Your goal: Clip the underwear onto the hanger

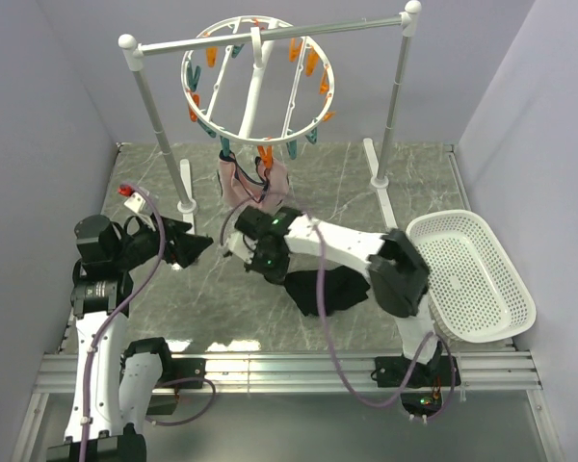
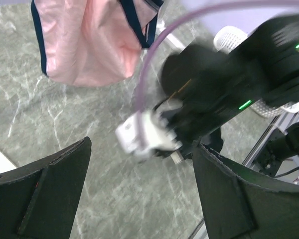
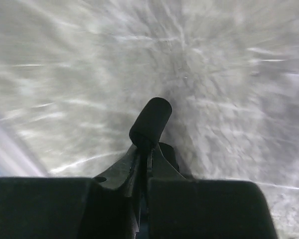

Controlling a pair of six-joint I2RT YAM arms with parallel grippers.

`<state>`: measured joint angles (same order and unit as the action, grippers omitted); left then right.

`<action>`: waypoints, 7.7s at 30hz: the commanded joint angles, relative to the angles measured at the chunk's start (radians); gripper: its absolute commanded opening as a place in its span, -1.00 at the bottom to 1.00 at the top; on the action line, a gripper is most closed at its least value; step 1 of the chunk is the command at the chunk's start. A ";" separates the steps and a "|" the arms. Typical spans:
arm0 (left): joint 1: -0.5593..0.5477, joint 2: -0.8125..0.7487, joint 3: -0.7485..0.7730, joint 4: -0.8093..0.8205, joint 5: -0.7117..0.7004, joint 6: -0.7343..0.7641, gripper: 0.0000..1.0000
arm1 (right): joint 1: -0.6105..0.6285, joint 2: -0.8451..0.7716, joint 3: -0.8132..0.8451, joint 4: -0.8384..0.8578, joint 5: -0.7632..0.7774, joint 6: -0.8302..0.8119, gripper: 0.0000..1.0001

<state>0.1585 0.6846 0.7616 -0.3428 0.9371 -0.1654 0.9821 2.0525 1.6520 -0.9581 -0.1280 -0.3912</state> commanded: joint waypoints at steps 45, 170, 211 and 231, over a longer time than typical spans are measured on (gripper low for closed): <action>-0.418 0.342 -0.237 0.448 0.101 0.505 0.89 | -0.330 -0.990 -0.417 0.717 -0.749 0.083 -1.00; -0.582 0.789 0.056 -0.185 -0.590 0.757 0.11 | -0.459 -0.308 -0.586 0.332 -0.163 0.249 -0.46; -0.586 0.325 0.156 0.594 -0.428 0.001 0.82 | -0.686 -0.637 -0.262 1.093 -0.461 0.362 0.25; -0.586 0.405 0.265 0.544 -0.475 -0.031 0.77 | -0.660 -0.491 -0.150 1.199 -0.513 0.430 -0.49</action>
<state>-0.4252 1.1210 0.9905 0.1795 0.4755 -0.1780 0.3080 1.5745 1.4593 0.1886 -0.6350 0.0376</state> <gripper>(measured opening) 0.885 0.295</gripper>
